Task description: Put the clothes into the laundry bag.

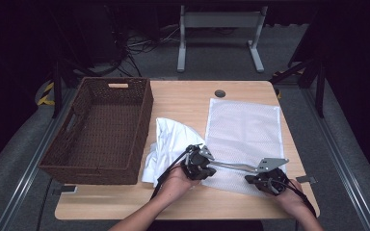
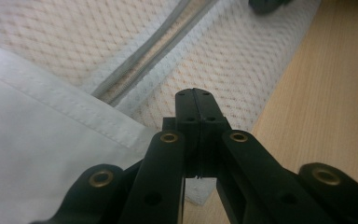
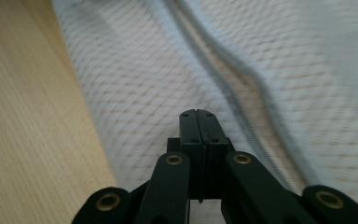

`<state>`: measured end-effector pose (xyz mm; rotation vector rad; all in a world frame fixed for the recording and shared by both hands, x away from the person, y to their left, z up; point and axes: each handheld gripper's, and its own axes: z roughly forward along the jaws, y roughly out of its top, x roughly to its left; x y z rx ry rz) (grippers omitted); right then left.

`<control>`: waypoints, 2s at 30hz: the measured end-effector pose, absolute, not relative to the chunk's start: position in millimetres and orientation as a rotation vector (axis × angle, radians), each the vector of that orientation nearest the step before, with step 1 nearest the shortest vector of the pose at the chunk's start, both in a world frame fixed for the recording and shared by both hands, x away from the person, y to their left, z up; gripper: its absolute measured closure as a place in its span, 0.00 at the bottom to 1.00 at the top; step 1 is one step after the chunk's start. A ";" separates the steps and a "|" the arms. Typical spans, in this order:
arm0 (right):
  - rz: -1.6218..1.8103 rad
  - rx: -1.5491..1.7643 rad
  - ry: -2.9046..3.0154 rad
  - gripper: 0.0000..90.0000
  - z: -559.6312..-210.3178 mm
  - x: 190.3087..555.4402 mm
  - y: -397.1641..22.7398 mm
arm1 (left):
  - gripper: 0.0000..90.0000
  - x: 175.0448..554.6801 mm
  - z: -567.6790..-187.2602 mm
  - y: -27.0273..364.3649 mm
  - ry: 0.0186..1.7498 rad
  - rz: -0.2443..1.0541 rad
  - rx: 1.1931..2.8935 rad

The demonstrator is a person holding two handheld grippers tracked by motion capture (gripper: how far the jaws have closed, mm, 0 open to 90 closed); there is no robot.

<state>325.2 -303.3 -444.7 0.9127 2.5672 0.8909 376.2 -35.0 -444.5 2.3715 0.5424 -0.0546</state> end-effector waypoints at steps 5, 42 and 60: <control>0.868 1.020 2.451 1.00 -440.1 338.2 -333.4 | 1.00 376.8 -449.6 -37.2 0.540 -0.048 2.402; 0.784 0.940 2.602 1.00 -446.5 319.3 -308.4 | 1.00 413.6 -437.8 -32.2 0.648 0.068 2.413; 0.815 0.867 2.603 0.99 -444.9 342.1 -282.0 | 1.00 396.2 -453.5 -40.7 0.596 0.009 2.426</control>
